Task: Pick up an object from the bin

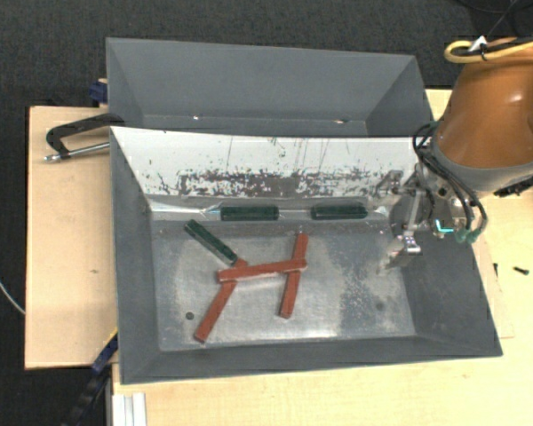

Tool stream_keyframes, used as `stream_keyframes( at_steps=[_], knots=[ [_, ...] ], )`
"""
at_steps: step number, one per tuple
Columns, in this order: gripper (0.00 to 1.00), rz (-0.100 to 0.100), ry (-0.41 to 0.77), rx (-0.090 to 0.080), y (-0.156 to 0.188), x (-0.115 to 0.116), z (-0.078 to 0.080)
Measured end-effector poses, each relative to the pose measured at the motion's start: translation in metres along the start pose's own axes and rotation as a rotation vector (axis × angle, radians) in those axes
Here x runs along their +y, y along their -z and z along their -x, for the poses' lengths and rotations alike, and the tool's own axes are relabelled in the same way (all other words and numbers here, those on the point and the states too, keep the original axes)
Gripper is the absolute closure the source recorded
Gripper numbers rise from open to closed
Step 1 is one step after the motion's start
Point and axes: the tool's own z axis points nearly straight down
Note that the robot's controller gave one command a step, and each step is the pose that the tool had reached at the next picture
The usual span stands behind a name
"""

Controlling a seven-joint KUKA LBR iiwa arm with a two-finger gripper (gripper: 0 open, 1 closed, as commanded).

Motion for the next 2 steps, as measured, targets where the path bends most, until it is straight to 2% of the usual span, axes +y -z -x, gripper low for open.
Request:
stream_keyframes(
  at_steps=[1,2],
  knots=[
    [0.00,-0.001,0.001,-0.009,0.004,0.000,0.002],
    [0.00,-0.002,0.052,-0.015,-0.043,0.032,0.003]
  ],
)
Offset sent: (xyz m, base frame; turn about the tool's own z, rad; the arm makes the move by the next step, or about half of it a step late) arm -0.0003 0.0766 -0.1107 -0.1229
